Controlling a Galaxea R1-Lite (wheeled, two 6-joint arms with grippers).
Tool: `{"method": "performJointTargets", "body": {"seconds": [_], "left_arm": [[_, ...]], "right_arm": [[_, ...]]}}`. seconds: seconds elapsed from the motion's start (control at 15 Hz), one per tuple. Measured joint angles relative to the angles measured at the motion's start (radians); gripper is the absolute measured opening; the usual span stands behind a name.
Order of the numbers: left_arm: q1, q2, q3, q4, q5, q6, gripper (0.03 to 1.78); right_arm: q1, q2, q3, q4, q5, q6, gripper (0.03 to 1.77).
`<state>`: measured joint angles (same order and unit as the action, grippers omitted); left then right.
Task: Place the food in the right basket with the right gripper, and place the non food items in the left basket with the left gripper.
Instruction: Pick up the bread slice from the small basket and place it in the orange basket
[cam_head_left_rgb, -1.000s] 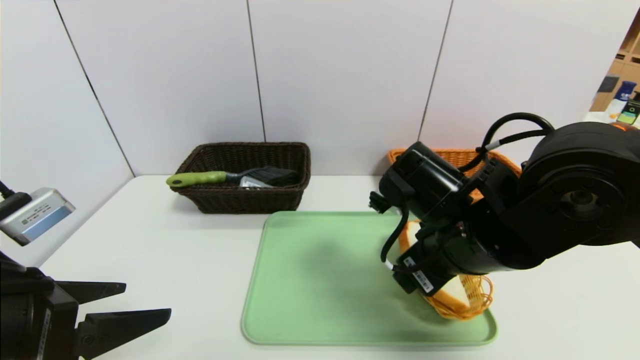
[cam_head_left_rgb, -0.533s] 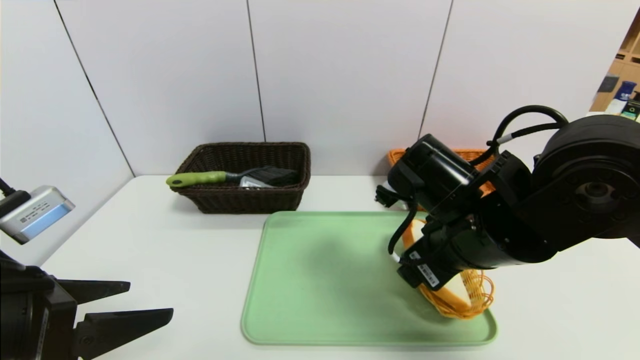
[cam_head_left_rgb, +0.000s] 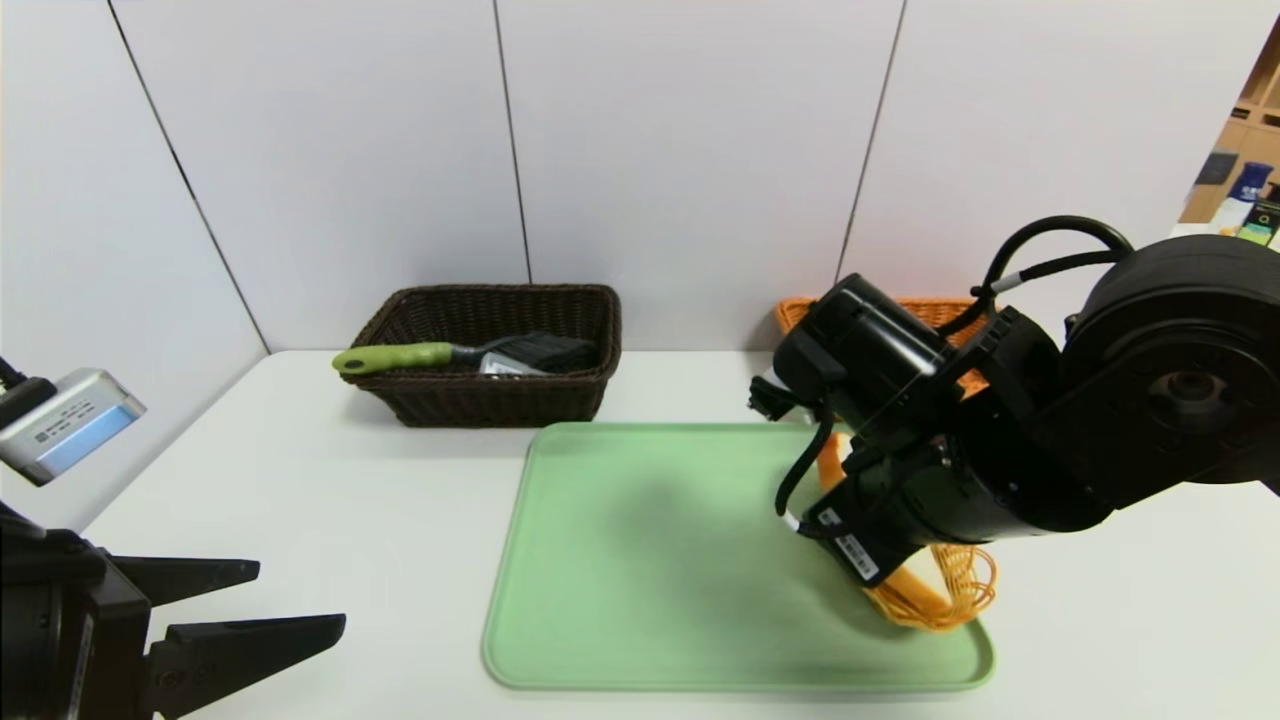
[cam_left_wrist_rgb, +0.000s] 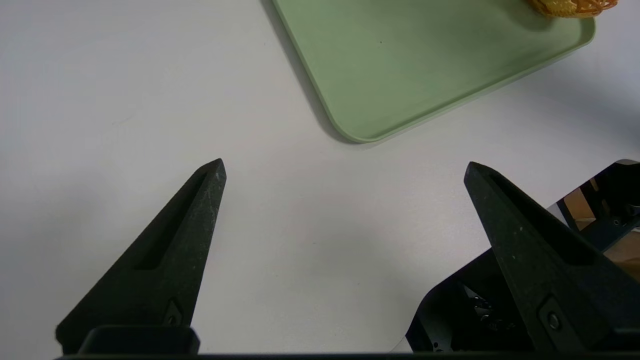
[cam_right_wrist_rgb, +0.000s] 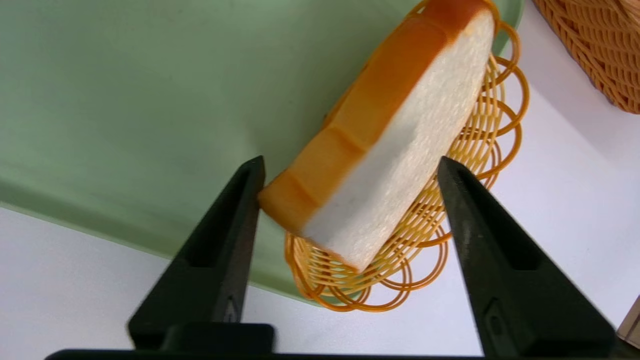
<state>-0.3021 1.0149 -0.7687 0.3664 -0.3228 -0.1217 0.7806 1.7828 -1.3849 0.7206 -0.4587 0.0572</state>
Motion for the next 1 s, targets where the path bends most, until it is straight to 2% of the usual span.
{"method": "performJointTargets", "body": {"seconds": [0.2,0.27,0.33,1.0], "left_arm": [[0.000,-0.002,-0.001,0.000,-0.001,0.000,1.69],[0.000,-0.002,0.000,0.000,-0.001,0.000,1.69],[0.000,-0.003,0.001,0.000,-0.001,0.000,1.69],[-0.001,-0.007,0.000,0.000,-0.002,0.001,1.69]], "right_arm": [[0.004,0.007,0.002,-0.001,0.005,0.005,0.79],[0.005,0.008,0.007,-0.002,0.006,0.005,0.55],[0.005,0.009,0.013,-0.003,0.006,0.008,0.15],[0.006,-0.036,-0.030,-0.003,0.007,0.006,0.14]]}}
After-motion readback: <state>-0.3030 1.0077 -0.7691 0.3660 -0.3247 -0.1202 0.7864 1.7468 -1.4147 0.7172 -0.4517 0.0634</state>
